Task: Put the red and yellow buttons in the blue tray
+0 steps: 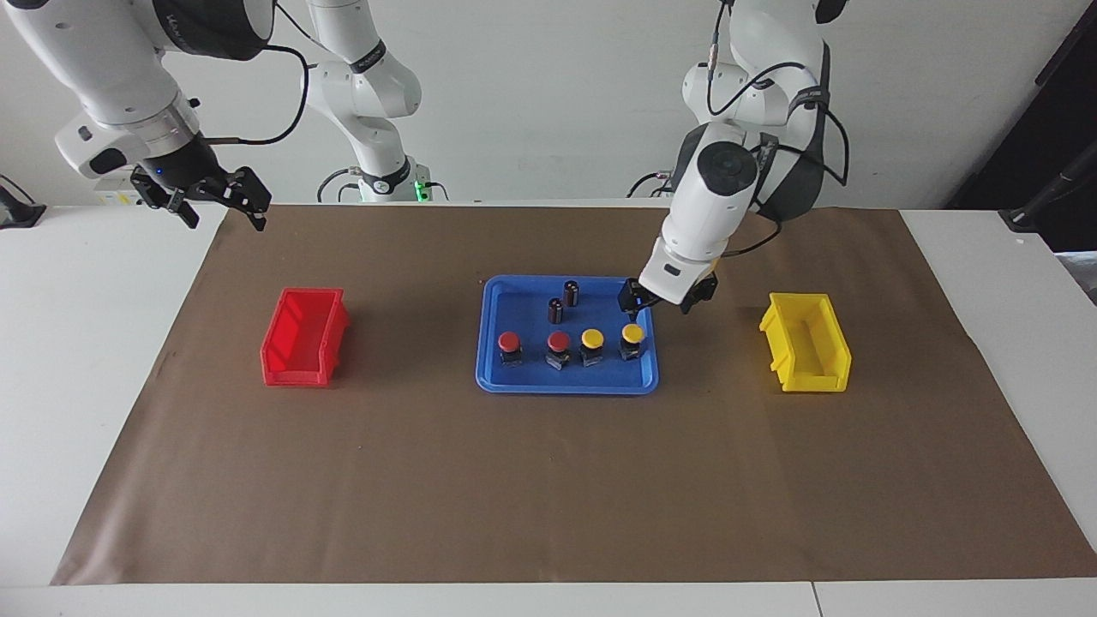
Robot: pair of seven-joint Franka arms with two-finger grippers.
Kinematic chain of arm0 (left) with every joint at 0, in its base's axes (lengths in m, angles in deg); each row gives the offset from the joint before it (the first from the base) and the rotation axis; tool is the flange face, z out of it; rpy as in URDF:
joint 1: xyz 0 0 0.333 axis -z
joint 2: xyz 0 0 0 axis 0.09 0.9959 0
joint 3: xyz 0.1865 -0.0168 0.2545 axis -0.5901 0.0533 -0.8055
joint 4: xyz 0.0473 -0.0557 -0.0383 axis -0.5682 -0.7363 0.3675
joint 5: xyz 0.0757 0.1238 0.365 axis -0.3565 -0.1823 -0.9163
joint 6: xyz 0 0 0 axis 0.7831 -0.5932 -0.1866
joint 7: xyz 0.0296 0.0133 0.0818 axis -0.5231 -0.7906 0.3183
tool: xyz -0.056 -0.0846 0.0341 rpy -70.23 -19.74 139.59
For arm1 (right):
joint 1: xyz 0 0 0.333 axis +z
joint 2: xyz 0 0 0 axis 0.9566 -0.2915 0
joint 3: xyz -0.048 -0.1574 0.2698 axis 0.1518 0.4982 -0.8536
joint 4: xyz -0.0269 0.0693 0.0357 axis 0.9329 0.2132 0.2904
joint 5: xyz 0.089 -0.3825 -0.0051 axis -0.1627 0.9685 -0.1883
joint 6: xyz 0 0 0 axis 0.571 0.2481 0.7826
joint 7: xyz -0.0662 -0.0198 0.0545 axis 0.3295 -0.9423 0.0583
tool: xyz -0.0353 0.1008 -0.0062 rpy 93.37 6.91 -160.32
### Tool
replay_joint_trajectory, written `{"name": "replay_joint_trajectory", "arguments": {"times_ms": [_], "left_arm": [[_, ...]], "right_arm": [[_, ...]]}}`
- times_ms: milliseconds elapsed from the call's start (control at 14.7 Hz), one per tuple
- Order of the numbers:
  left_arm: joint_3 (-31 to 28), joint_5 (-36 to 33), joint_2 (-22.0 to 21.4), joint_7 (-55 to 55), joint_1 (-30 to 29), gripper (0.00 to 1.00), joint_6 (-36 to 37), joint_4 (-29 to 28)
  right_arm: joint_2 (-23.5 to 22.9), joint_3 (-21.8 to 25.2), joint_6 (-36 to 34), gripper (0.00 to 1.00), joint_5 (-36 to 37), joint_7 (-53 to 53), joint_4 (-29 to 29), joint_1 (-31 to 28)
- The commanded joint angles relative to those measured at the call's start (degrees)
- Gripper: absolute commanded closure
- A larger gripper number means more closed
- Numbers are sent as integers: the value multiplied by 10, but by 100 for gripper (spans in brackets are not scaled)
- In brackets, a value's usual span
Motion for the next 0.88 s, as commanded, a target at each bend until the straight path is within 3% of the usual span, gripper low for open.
{"name": "replay_joint_trajectory", "arguments": {"times_ms": [0,204,408,816], "left_arm": [[0,-5,-24,98,-59,0,62,44],[0,-20,-54,132,-124,0,83,47],[-3,-21,-65,241,-180,0,109,50],[-3,-21,-89,296,-204,0,169,82]], "right_arm": [[15,-1,6,0,-9,7,-17,-3],[15,-1,6,0,-9,7,-17,-3],[15,-1,6,0,-9,7,-18,-3],[15,-1,6,0,-9,6,-18,-3]]}}
